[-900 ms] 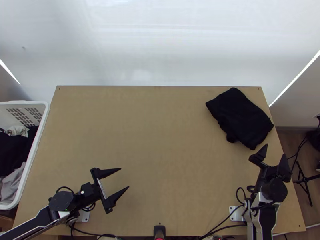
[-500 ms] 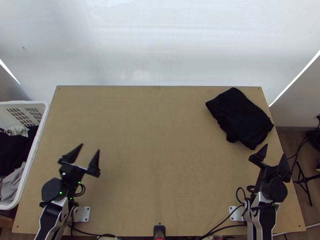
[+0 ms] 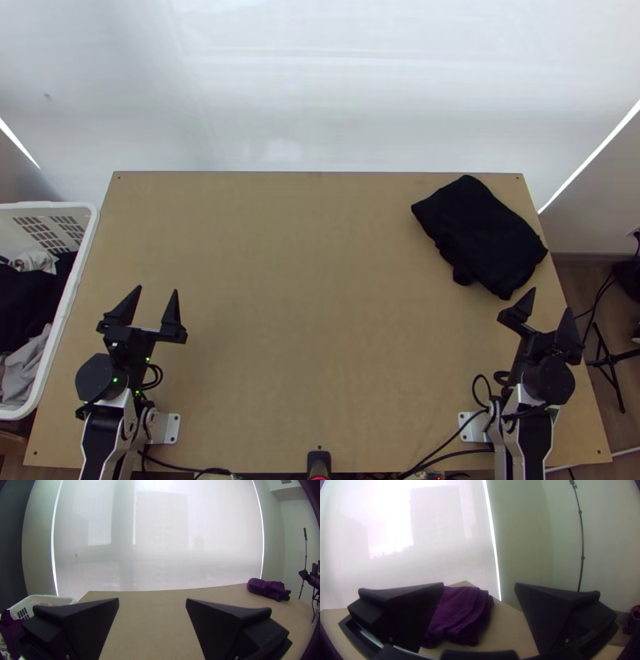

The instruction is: Fold the t-shirt

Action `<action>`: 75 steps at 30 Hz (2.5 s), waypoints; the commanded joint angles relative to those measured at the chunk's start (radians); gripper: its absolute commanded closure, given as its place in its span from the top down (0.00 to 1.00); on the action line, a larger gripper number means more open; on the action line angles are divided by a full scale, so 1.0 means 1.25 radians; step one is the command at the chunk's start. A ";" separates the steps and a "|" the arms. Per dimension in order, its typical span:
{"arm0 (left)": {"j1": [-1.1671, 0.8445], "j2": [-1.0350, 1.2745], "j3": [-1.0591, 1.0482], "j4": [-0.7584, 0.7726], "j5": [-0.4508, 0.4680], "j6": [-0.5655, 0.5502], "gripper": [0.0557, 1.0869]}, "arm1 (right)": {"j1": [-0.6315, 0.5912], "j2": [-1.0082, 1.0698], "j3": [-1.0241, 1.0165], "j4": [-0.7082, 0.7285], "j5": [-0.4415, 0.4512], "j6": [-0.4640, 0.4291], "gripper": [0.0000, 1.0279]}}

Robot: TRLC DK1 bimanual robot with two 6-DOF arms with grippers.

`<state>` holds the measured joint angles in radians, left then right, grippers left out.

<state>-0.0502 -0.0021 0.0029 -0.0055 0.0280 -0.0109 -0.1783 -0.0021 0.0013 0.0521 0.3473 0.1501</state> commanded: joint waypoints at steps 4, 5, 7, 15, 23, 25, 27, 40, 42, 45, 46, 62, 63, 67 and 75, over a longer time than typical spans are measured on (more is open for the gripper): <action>0.002 0.000 0.000 0.001 0.000 -0.008 0.95 | 0.000 0.000 0.000 0.000 -0.001 0.000 0.96; 0.002 0.000 0.000 0.001 0.000 -0.008 0.95 | 0.000 0.000 0.001 0.000 -0.001 0.000 0.96; 0.001 0.000 0.000 0.001 0.000 -0.015 0.95 | 0.000 0.000 0.000 0.000 -0.001 0.000 0.96; -0.018 0.002 0.001 -0.008 0.000 -0.167 0.95 | 0.019 0.000 0.000 0.000 -0.001 0.057 0.96; 0.038 0.011 0.003 -0.012 -0.004 -0.173 0.95 | 0.097 0.000 0.001 0.000 -0.001 0.107 0.96; 0.051 0.005 0.003 -0.012 -0.004 -0.172 0.95 | 0.097 0.000 0.001 0.000 -0.001 0.108 0.96; 0.071 -0.001 0.008 -0.005 -0.004 -0.166 0.95 | 0.100 -0.001 0.000 0.007 -0.001 0.108 0.96; 0.379 0.577 0.748 -0.405 -0.002 -0.134 0.95 | 0.124 0.064 0.329 -0.263 -0.002 -0.061 0.96; 0.506 0.682 0.871 -0.431 0.003 -0.136 0.95 | 0.116 0.151 0.412 -0.299 -0.001 -0.091 0.96; 0.640 0.810 1.011 -0.442 0.002 -0.177 0.95 | 0.068 0.256 0.509 -0.358 -0.001 -0.130 0.96; 0.677 0.846 1.047 -0.448 0.002 -0.183 0.95 | 0.051 0.267 0.527 -0.357 -0.002 -0.143 0.96; 0.922 1.467 1.202 -0.322 -0.272 0.201 0.95 | 0.095 0.108 0.421 -0.291 0.077 -0.445 0.96; 0.918 1.516 1.216 -0.332 -0.279 0.225 0.95 | 0.094 0.113 0.421 -0.306 0.077 -0.444 0.96; 0.909 1.662 1.259 -0.353 -0.351 0.266 0.95 | 0.089 0.113 0.428 -0.324 0.076 -0.435 0.96; 0.943 1.839 1.400 -0.381 -0.361 0.269 0.95 | 0.069 0.138 0.449 -0.330 0.077 -0.435 0.96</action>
<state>1.0973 2.0991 1.6253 -0.4614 -0.3923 0.2932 -0.0769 0.1543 0.5476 -0.3405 0.4416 -0.3908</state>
